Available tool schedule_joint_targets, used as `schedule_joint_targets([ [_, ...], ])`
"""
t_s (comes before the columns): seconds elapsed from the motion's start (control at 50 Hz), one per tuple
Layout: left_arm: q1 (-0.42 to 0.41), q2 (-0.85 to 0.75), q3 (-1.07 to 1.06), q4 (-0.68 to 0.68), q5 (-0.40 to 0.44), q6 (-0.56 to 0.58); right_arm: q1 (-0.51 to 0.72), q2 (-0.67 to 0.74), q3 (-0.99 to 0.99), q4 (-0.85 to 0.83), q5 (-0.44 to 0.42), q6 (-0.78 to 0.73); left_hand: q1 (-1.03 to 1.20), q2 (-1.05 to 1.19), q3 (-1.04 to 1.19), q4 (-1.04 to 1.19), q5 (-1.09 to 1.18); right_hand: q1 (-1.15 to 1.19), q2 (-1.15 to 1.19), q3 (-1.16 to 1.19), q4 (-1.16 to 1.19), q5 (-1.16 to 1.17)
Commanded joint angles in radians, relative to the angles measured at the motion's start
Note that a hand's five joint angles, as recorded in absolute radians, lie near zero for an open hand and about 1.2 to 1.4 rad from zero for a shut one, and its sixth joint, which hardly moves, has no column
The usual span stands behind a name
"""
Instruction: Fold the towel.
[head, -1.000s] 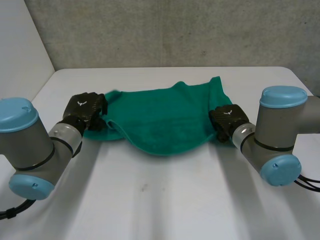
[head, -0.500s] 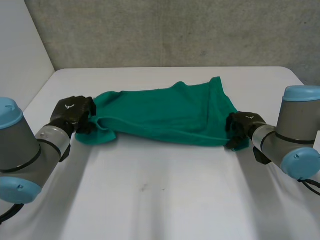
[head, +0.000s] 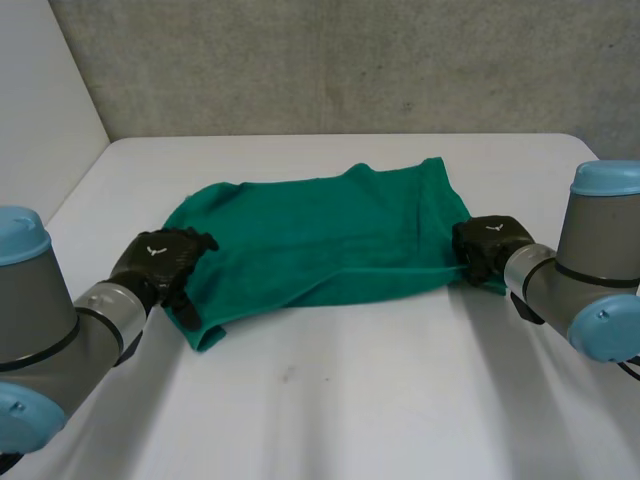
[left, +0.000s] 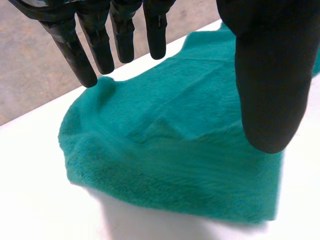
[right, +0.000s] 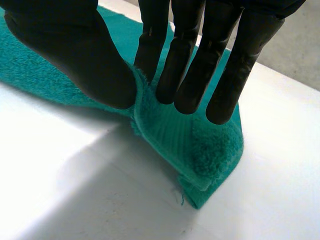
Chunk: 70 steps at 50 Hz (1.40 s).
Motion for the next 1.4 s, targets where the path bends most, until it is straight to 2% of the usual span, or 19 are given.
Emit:
schedule_joint_targets([
  [0.02, -0.111, 0.070, 0.004, -0.053, -0.023, -0.028, 0.042, -0.043, 0.043, 0.003, 0.017, -0.077, -0.047, -0.037, -0.042, -0.035, -0.029, 0.418, 0.223, 0.216, 0.207, 0.242],
  [0.1, -0.171, 0.041, 0.009, -0.032, -0.075, -0.060, 0.042, -0.077, 0.061, 0.003, 0.017, -0.077, -0.038, -0.028, -0.033, -0.026, -0.020, 0.418, 0.223, 0.216, 0.207, 0.242],
  [0.16, -0.208, -0.028, 0.022, -0.006, -0.157, -0.060, 0.042, -0.084, 0.064, 0.001, 0.017, -0.077, -0.027, -0.016, -0.021, -0.015, -0.008, 0.418, 0.223, 0.216, 0.207, 0.242],
  [0.28, -0.230, -0.113, 0.055, 0.043, -0.332, -0.054, 0.027, -0.107, 0.069, 0.003, 0.018, -0.077, -0.015, -0.005, -0.009, -0.003, 0.003, 0.418, 0.223, 0.216, 0.207, 0.242],
  [0.36, -0.225, -0.160, 0.081, 0.095, -0.374, -0.051, 0.024, -0.123, 0.072, 0.003, 0.020, -0.077, 0.038, 0.048, 0.043, 0.050, 0.056, 0.418, 0.223, 0.216, 0.207, 0.242],
  [0.48, -0.207, -0.200, 0.088, 0.122, -0.377, -0.034, 0.024, -0.140, 0.078, 0.003, 0.040, -0.076, 0.123, 0.133, 0.129, 0.135, 0.141, 0.418, 0.223, 0.216, 0.207, 0.242],
  [0.56, -0.167, -0.197, 0.081, 0.135, -0.375, -0.008, 0.024, -0.160, 0.084, 0.003, 0.052, -0.079, 1.016, 1.026, 1.022, 1.028, 1.034, 0.418, 0.223, 0.216, 0.207, 0.242],
  [0.58, -0.155, -0.184, 0.075, 0.149, -0.374, -0.007, 0.024, -0.175, 0.083, 0.006, 0.055, -0.082, 1.085, 1.095, 1.091, 1.097, 1.103, 0.418, 0.223, 0.216, 0.207, 0.242],
  [0.66, -0.148, -0.085, 0.056, 0.157, -0.368, 0.001, 0.024, -0.216, 0.076, 0.020, 0.055, -0.109, 1.086, 1.096, 1.091, 1.098, 1.104, 0.418, 0.223, 0.216, 0.207, 0.242],
  [0.7, -0.148, 0.020, 0.045, 0.155, -0.357, 0.032, 0.027, -0.283, 0.057, 0.078, 0.055, -0.186, 1.086, 1.096, 1.091, 1.098, 1.104, 0.418, 0.223, 0.216, 0.207, 0.242],
  [0.78, -0.151, 0.198, 0.045, 0.136, -0.274, 0.142, 0.039, -0.382, 0.017, 0.223, 0.056, -0.342, 1.086, 1.096, 1.091, 1.098, 1.104, 0.418, 0.223, 0.216, 0.207, 0.242],
  [0.8, -0.142, 0.265, 0.045, 0.111, -0.230, 0.206, 0.039, -0.399, 0.014, 0.260, 0.056, -0.377, 1.086, 1.096, 1.091, 1.098, 1.104, 0.418, 0.223, 0.216, 0.207, 0.242],
  [0.9, -0.118, 0.366, 0.059, -0.053, -0.141, 0.391, 0.042, -0.462, 0.026, 0.455, 0.063, -0.566, 1.086, 1.096, 1.091, 1.098, 1.104, 0.418, 0.223, 0.216, 0.207, 0.242],
  [0.96, -0.081, 0.361, 0.064, -0.172, -0.127, 0.463, 0.044, -0.460, 0.058, 0.529, 0.063, -0.643, 1.086, 1.096, 1.091, 1.098, 1.104, 0.418, 0.223, 0.216, 0.207, 0.242],
  [1.04, -0.044, 0.324, 0.048, -0.239, -0.121, 0.481, 0.050, -0.430, 0.122, 0.546, 0.063, -0.691, 1.086, 1.096, 1.091, 1.098, 1.104, 0.418, 0.223, 0.216, 0.207, 0.242],
  [1.14, -0.029, 0.090, 0.033, -0.245, -0.127, 0.490, 0.058, -0.269, 0.142, 0.543, 0.099, -0.712, 1.086, 1.096, 1.091, 1.098, 1.104, 0.418, 0.223, 0.216, 0.207, 0.242],
  [1.2, -0.029, -0.037, 0.067, -0.222, -0.132, 0.495, 0.059, -0.184, 0.119, 0.520, 0.156, -0.712, 1.086, 1.096, 1.091, 1.098, 1.104, 0.418, 0.223, 0.216, 0.207, 0.242],
  [1.28, -0.032, -0.137, 0.175, -0.184, -0.135, 0.497, 0.065, -0.123, 0.014, 0.460, 0.216, -0.709, 1.086, 1.096, 1.091, 1.098, 1.104, 0.418, 0.223, 0.216, 0.207, 0.242],
  [1.4, -0.046, -0.167, 0.439, -0.115, -0.133, 0.495, 0.098, -0.106, -0.264, 0.374, 0.230, -0.669, 1.086, 1.096, 1.091, 1.098, 1.104, 0.418, 0.223, 0.216, 0.207, 0.242],
])
